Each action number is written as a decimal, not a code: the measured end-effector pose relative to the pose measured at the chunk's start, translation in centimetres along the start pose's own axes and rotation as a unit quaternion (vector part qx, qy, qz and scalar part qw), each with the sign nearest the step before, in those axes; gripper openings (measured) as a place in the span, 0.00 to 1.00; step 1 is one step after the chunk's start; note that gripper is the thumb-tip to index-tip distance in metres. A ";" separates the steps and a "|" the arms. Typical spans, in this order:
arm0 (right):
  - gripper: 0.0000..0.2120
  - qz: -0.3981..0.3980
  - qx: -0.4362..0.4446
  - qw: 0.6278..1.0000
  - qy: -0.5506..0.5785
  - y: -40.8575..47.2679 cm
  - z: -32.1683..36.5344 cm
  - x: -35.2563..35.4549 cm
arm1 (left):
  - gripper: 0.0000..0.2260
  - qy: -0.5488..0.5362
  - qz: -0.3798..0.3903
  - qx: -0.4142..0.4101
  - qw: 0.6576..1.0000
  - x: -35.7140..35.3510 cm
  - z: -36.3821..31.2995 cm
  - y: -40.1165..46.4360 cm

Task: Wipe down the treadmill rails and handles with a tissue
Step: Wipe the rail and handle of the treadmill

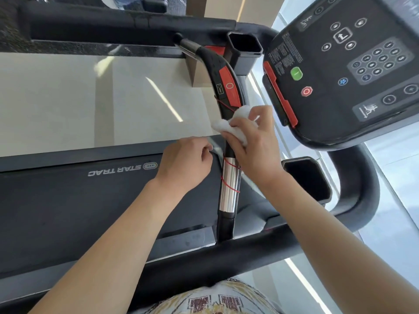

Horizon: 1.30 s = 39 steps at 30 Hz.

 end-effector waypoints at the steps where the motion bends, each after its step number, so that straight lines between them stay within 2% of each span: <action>1: 0.14 0.005 -0.001 1.000 0.005 -0.2 0.2 0.0 | 0.11 -0.002 0.003 -0.003 1.000 0.0 -0.1 -0.1; 6: 0.16 -0.002 0.044 0.999 -0.029 -2.9 1.9 0.8 | 0.06 0.009 0.023 -0.024 0.999 -0.4 -0.1 -0.2; 11: 0.16 0.009 0.069 0.997 -0.040 -3.4 0.9 0.9 | 0.09 -0.001 0.023 -0.016 1.000 -0.5 0.0 -0.1; 16: 0.17 0.015 -0.049 0.999 -0.005 5.3 -0.2 -0.3 | 0.09 -0.034 0.024 -0.013 0.999 -0.9 -0.5 -0.4; 19: 0.18 0.042 -0.044 0.998 -0.030 8.1 -1.0 -1.1 | 0.07 -0.034 0.040 -0.015 0.998 -1.2 -0.6 -0.5; 24: 0.17 0.034 -0.033 0.999 -0.013 3.6 -0.5 -0.4 | 0.08 -0.023 0.080 -0.007 0.996 -1.1 -0.5 -0.6; 28: 0.16 0.036 0.011 0.999 0.009 -2.0 1.2 0.4 | 0.08 -0.004 0.085 -0.016 0.996 -0.9 -0.1 -0.4; 32: 0.14 0.037 0.026 0.999 0.000 -0.9 0.6 0.1 | 0.06 -0.021 0.079 -0.025 0.996 -1.0 -0.1 -0.4; 36: 0.14 0.026 -0.066 0.996 0.049 2.8 -0.5 -0.4 | 0.12 -0.049 0.085 -0.034 0.995 -1.9 -0.6 -0.7; 39: 0.13 0.077 -0.043 0.995 0.055 2.8 0.0 0.4 | 0.16 -0.066 0.093 -0.026 0.993 -2.6 -0.4 -1.1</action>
Point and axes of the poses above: each hand's wrist, its own y-axis towards the middle knuckle, its own x-axis out of the back of the hand, z = x × y, the point moved 3 cm from there along y, towards the middle knuckle, and after that the axes turned 8 degrees about -y, right-handed, at the moved point
